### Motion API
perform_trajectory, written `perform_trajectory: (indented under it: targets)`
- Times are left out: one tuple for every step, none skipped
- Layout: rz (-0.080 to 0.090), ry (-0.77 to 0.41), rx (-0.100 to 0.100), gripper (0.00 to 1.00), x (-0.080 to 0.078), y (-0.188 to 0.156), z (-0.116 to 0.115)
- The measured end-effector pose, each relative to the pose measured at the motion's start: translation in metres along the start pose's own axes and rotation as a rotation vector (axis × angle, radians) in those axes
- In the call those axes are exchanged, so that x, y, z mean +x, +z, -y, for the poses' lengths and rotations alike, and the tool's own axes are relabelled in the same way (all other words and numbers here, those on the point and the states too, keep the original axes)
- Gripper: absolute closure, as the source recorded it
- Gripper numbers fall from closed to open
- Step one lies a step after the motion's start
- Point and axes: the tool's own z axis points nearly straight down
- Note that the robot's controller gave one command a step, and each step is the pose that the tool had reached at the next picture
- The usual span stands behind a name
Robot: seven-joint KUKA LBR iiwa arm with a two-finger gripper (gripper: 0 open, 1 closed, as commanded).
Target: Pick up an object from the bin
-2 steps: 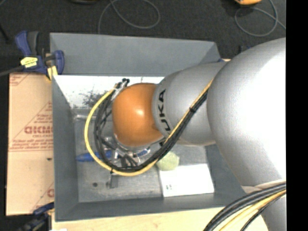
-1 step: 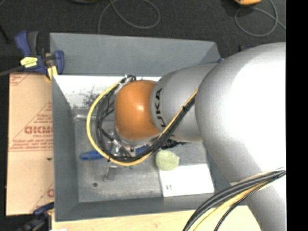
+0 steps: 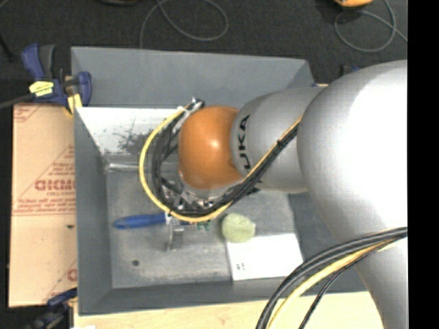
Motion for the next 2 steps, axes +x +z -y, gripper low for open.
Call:
perform_trajectory:
  targets:
    - [0.002,-0.036,-0.001,0.0,-0.0058,0.0006,-0.0055]
    - [-0.001,0.001,0.001,1.0,-0.0004,0.0,0.0014]
